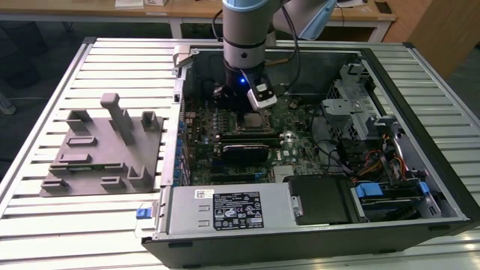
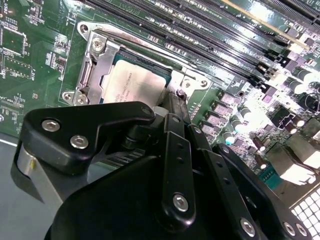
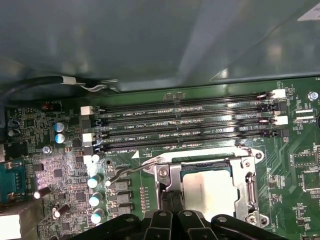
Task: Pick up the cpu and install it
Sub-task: 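Close the cpu cover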
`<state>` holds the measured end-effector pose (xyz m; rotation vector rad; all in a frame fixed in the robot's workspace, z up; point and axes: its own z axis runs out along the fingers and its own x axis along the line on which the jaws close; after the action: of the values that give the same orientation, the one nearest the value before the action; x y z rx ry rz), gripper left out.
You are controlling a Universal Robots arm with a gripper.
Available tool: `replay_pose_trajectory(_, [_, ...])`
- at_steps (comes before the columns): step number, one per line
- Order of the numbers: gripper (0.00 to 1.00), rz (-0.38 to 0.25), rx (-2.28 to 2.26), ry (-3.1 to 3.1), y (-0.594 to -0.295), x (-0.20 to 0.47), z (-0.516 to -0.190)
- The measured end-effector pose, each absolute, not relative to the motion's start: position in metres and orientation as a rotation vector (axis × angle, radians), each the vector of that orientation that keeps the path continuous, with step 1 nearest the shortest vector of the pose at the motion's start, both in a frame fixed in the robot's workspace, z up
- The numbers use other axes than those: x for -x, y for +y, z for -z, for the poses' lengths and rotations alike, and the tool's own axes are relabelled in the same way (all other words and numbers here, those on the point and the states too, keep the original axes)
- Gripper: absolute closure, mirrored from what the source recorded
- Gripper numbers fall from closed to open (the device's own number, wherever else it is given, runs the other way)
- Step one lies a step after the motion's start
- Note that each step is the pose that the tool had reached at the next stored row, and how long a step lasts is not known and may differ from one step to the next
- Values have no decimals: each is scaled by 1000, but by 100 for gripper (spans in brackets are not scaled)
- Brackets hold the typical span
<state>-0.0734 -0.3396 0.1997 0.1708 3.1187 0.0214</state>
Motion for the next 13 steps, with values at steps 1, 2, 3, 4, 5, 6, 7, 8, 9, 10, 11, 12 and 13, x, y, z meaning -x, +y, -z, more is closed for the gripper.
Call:
replay_pose_trajectory(1, [89, -21, -171, 3119, -340, 73, -200])
replay_pose_trajectory(2, [89, -21, -171, 3118, -340, 73, -201])
replay_pose_trajectory(3, [89, -21, -171, 3118, -340, 73, -202])
replay_pose_trajectory(4, [89, -21, -171, 3118, -340, 73, -202])
replay_pose_trajectory(5, [89, -21, -171, 3118, -340, 73, -203])
replay_pose_trajectory(6, [89, -21, -171, 3118, -340, 73, -204])
replay_pose_trajectory(7, [89, -22, -171, 3117, -340, 73, -204])
replay_pose_trajectory(8, [89, -22, -171, 3117, -340, 73, -204])
replay_pose_trajectory(9, [89, -22, -171, 3117, -340, 73, -204])
replay_pose_trajectory(10, [89, -22, -171, 3117, -340, 73, -204])
replay_pose_trajectory(11, [89, -22, -171, 3117, -340, 73, -204])
replay_pose_trajectory(12, [89, -22, -171, 3117, -340, 73, -204])
replay_pose_trajectory(13, [89, -21, -171, 3117, -340, 73, -204])
